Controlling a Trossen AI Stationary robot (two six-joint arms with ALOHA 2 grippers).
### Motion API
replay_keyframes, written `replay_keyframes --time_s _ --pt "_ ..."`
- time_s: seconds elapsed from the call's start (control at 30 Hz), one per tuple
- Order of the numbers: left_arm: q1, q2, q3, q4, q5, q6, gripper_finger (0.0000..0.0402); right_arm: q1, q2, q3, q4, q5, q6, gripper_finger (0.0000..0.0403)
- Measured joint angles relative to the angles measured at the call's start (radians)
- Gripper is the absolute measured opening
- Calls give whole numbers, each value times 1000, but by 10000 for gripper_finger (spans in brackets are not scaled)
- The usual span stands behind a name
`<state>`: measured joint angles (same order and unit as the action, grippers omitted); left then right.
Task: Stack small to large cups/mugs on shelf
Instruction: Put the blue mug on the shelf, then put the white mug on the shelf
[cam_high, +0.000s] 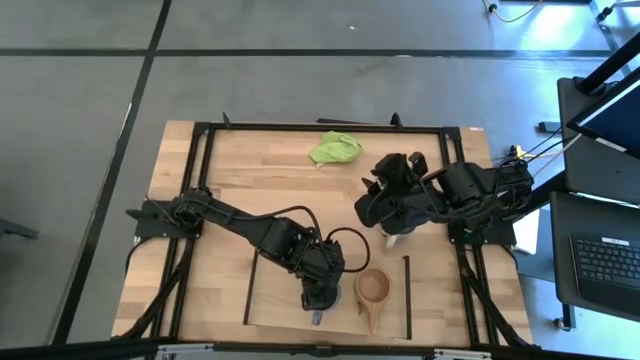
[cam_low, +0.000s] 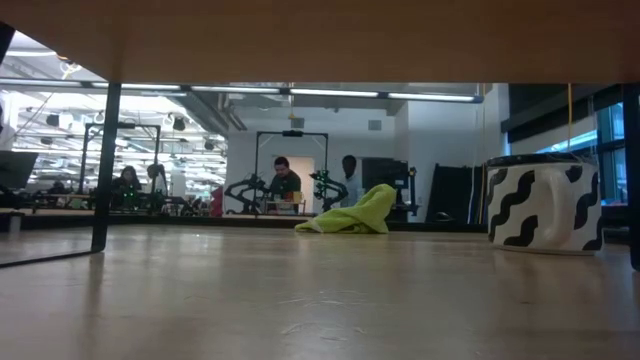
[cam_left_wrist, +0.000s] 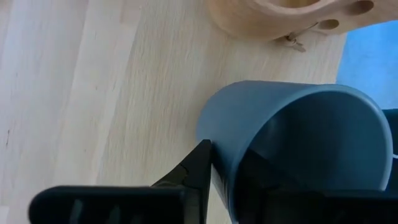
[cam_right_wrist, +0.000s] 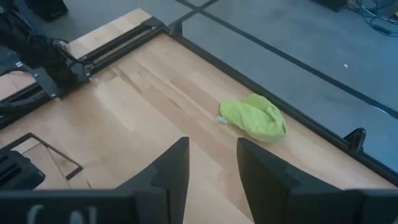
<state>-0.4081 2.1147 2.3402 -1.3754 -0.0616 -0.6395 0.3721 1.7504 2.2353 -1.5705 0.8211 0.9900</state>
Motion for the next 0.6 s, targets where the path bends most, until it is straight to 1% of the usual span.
replay_keyframes --time_s 0.13,0.3,0.47,0.6 --pt "4 0 0 -1 -1 0 51 -1 0 0 0 0 -18 136" --pt "4 0 0 -1 -26 -3 63 -8 0 0 0 -1 -29 136" --pt "4 0 0 0 -21 -12 76 -21 0 0 0 -2 -52 136" --pt "4 0 1 0 -20 -13 78 -29 -1 0 0 -2 -59 136"
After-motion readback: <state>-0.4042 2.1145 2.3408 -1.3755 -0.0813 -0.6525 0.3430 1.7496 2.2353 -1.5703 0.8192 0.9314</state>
